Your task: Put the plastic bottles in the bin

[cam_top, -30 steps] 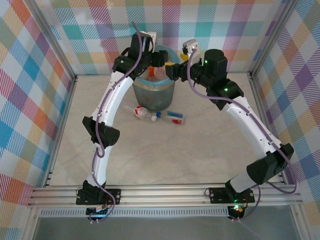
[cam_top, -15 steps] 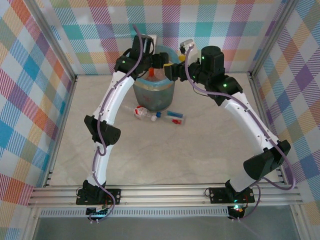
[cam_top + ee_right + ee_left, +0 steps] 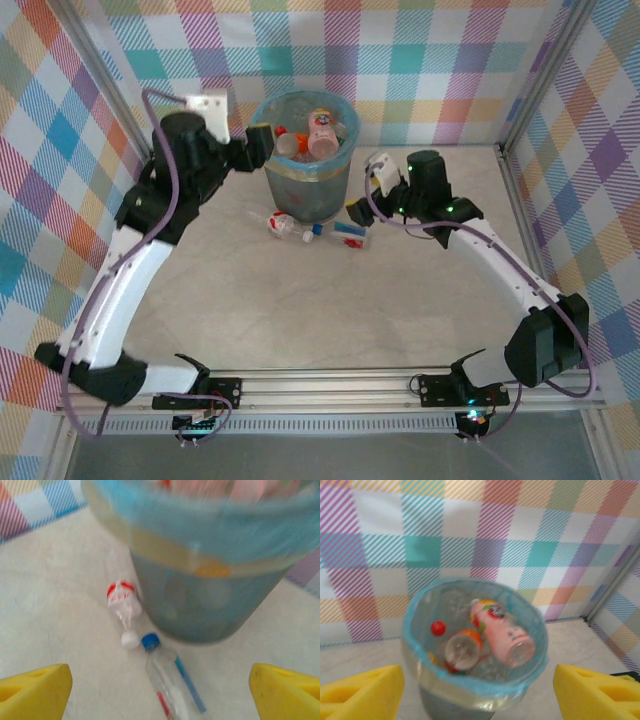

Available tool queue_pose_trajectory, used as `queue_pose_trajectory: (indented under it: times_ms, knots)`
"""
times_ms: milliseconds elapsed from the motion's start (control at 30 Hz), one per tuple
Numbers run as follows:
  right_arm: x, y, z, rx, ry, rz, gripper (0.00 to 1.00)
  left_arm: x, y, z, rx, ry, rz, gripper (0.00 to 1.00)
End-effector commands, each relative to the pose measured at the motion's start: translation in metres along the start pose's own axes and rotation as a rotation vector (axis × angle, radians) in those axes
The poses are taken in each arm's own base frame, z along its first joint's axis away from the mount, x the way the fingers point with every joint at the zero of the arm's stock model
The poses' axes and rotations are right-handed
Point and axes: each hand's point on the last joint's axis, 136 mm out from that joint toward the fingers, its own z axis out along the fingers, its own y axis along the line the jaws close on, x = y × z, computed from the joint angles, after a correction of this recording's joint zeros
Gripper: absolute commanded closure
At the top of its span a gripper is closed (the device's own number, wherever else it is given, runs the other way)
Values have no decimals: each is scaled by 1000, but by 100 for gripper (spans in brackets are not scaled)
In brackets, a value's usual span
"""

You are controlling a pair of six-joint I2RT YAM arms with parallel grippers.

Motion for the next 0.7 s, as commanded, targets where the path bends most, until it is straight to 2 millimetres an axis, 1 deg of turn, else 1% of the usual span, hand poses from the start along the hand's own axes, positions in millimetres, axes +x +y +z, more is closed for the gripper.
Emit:
queue_pose_trajectory:
  times_ms: [0,33,100,200,267,333,433,533,600,667]
  knots:
    - [21,5,20,-67,-3,-104,8,42,39,-3,-167,25,-24,17]
    - [35,4,30,-80,25,-107,8,59,50,-9,-210,39,-41,16]
    - [58,-3,48,-87,76,-104,8,89,65,-18,-262,75,-69,15]
    - [81,-11,72,-108,147,-103,9,131,83,-29,-333,131,-124,14]
    - [98,-14,85,-128,207,-118,9,160,92,-30,-375,173,-161,14]
    - [113,-22,97,-132,267,-130,9,189,102,-31,-427,215,-211,14]
    - [135,-25,111,-167,346,-141,10,224,109,-30,-458,249,-289,13]
    - [149,-24,119,-202,404,-131,11,245,110,-27,-460,263,-333,13]
    - [155,-22,121,-217,422,-121,11,252,113,-27,-472,272,-335,13]
    - [159,-22,122,-225,430,-115,12,254,114,-28,-482,278,-329,13]
